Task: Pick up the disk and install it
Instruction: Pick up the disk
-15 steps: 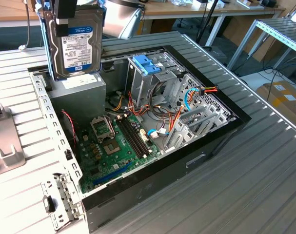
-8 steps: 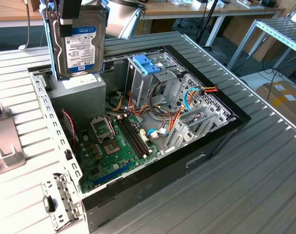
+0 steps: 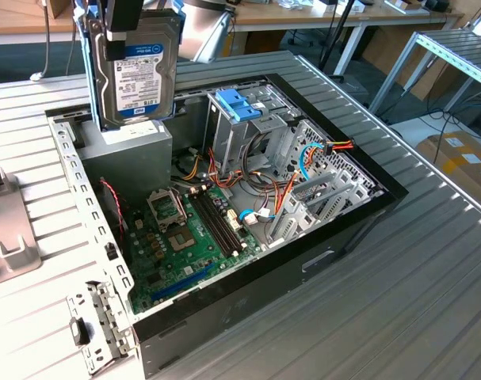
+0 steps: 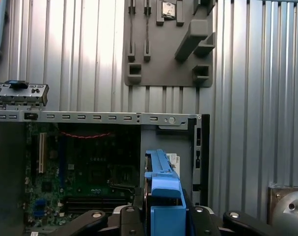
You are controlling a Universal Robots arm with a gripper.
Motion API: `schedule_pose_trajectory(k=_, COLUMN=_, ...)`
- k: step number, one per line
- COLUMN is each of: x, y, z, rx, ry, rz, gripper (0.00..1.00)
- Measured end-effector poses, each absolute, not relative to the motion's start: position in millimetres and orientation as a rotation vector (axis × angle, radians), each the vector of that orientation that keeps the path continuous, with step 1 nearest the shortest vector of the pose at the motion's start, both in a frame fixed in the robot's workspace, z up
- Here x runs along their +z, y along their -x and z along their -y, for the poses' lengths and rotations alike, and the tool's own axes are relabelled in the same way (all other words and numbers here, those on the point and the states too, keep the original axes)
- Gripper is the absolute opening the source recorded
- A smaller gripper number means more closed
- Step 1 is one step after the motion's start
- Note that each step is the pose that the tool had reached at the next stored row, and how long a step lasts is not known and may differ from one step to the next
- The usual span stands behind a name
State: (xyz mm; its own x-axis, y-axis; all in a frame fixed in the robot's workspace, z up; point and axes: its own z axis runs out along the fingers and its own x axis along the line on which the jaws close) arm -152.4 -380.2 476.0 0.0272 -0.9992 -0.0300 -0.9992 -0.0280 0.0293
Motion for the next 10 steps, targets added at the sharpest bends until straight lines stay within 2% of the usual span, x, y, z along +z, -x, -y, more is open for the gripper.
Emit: schedule_pose_trajectory(k=10, x=475.6, y=142.8, z=383.4, rx=-0.066, ry=-2.251, rz=2.19, gripper=0.37)
